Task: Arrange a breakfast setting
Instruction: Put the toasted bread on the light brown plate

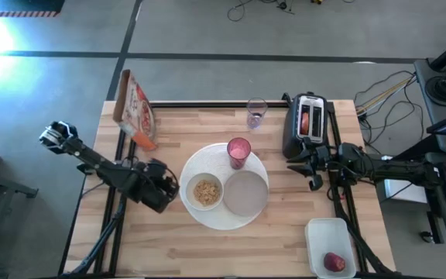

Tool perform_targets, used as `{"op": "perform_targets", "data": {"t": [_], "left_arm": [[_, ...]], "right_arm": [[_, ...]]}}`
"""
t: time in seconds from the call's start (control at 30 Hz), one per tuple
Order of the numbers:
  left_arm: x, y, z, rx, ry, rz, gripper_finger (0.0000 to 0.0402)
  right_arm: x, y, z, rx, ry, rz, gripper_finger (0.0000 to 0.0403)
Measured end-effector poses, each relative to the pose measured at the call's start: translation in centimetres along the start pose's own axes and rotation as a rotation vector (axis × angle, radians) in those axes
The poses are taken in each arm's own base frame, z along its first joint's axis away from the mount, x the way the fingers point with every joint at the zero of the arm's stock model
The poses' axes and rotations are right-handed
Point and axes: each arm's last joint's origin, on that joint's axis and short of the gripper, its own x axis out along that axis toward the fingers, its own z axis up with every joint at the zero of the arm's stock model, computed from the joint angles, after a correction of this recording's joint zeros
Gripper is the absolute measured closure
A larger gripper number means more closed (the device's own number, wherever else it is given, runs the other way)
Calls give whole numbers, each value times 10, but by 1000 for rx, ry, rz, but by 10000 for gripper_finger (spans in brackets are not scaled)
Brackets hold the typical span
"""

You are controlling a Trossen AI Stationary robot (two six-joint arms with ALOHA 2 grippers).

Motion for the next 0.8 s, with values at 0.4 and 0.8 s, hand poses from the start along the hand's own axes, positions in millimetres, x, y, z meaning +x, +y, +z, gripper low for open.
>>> {"op": "perform_targets", "data": {"t": [0.4, 0.8], "left_arm": [[-18, -47, 14, 179, -153, -270, 247], [-28, -83, 25, 444, -292, -262, 247]], "right_arm": [[0, 0, 0, -13, 3, 1, 319], [0, 0, 0, 5, -1, 0, 319]]}}
